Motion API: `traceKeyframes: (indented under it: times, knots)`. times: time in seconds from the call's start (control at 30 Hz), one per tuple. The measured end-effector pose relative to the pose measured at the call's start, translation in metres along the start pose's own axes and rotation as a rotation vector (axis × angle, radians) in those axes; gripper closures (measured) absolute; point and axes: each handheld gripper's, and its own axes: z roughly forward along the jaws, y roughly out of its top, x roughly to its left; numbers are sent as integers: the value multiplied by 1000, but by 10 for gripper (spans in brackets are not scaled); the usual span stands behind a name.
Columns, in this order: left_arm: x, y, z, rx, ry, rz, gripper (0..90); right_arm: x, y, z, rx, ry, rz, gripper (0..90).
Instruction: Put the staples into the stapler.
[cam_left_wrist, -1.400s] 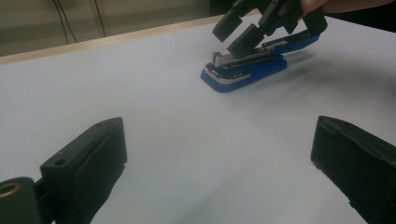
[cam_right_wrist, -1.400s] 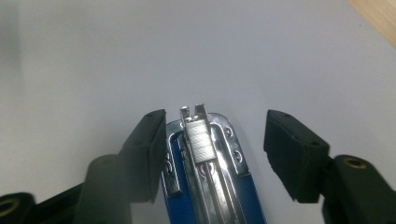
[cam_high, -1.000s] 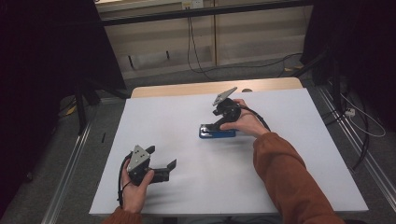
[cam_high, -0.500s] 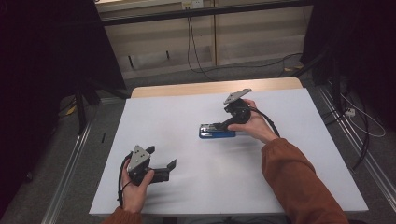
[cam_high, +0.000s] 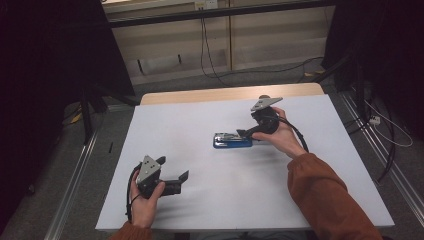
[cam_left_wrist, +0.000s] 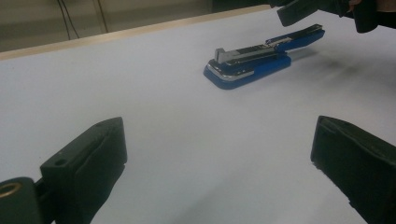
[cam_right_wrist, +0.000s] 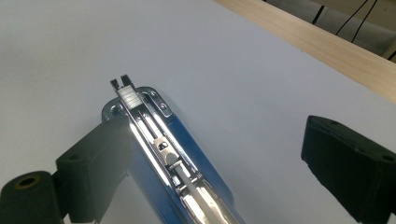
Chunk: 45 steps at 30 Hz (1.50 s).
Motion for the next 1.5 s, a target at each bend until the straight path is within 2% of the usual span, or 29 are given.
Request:
traceKeyframes:
  times: [0.4,0.83,1.27,1.5]
  knots:
    - [0,0,0,-6,10,-7,35,0,-12,-16,-34,-46,30,70]
    - [0,0,0,1,11,-3,35,-1,-28,-40,-66,-99,50,68]
    - [-1,0,1,-2,15,-2,37,-1,-48,-70,-125,-154,83,64]
    - [3,-2,1,3,15,-25,37,-4,-62,-78,-124,-177,103,65]
